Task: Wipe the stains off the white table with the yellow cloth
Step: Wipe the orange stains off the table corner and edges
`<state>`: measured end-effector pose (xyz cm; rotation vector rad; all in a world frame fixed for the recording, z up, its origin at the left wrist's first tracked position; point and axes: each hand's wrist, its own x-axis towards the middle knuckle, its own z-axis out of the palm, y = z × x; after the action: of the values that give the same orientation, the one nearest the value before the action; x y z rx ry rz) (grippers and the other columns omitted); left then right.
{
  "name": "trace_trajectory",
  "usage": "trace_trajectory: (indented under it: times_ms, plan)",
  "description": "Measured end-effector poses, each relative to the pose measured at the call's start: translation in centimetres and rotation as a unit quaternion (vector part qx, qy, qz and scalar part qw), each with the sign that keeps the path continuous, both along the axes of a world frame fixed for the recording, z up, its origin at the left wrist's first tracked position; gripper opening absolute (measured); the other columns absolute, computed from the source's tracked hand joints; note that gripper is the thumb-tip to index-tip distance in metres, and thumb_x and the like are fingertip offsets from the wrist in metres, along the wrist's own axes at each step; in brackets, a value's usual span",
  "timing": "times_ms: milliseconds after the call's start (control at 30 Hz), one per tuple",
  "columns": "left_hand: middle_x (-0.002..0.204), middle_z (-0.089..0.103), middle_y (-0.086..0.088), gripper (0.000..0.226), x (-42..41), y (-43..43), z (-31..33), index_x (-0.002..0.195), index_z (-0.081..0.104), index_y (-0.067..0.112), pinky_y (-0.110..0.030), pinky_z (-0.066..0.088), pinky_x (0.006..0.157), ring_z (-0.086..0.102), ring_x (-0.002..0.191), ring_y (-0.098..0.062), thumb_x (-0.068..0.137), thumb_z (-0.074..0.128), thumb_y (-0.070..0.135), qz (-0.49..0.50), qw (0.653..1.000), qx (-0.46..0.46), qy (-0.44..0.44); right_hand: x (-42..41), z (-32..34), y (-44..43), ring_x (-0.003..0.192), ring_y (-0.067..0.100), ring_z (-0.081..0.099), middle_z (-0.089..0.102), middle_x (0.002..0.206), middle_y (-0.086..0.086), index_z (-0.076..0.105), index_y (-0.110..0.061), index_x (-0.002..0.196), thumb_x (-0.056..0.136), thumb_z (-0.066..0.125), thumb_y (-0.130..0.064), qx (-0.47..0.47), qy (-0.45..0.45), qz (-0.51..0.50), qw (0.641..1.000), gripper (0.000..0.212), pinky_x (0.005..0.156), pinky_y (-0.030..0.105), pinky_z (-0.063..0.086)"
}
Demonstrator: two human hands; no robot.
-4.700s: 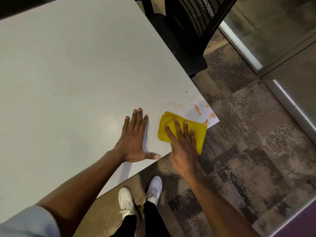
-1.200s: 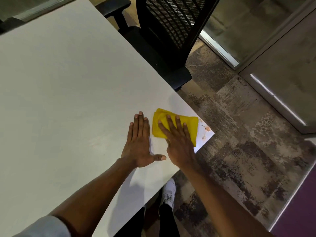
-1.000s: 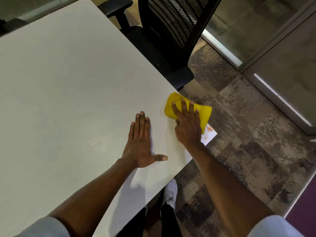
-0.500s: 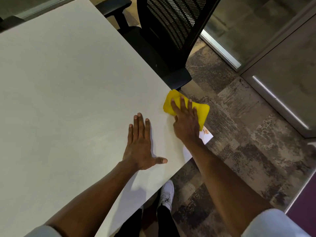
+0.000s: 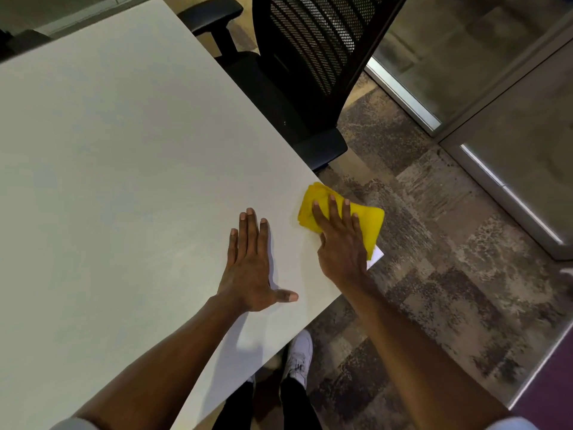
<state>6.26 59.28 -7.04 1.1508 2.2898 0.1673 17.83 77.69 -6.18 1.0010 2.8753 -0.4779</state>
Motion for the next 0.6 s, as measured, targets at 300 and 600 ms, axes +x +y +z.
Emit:
trace_trajectory:
  times_ms: [300, 600]
  plan:
    - [0.166, -0.052, -0.012, 0.168, 0.0, -0.1, 0.4, 0.162, -0.038, 0.012, -0.051, -0.018, 0.134, -0.047, 0.156, -0.032, 0.062, 0.063, 0.102, 0.0, 1.0, -0.008, -0.001, -5.6, -0.2, 3.1, 0.161, 0.038, 0.008, 0.01, 0.175, 0.01, 0.015, -0.025, 0.165, 0.101, 0.043, -0.01, 0.024, -0.022, 0.053, 0.998, 0.072, 0.13, 0.053, 0.018]
    - [0.165, -0.053, -0.011, 0.168, -0.1, 0.0, 0.6, 0.16, -0.039, 0.012, -0.056, -0.01, 0.135, -0.046, 0.157, -0.032, 0.063, 0.062, 0.103, 0.0, 1.0, -0.002, -0.01, 0.9, 1.0, 3.4, 0.159, 0.04, 0.015, 0.022, 0.172, 0.01, 0.029, -0.023, 0.163, 0.095, 0.052, 0.003, -0.003, -0.023, 0.068, 0.997, 0.076, 0.125, 0.056, 0.03]
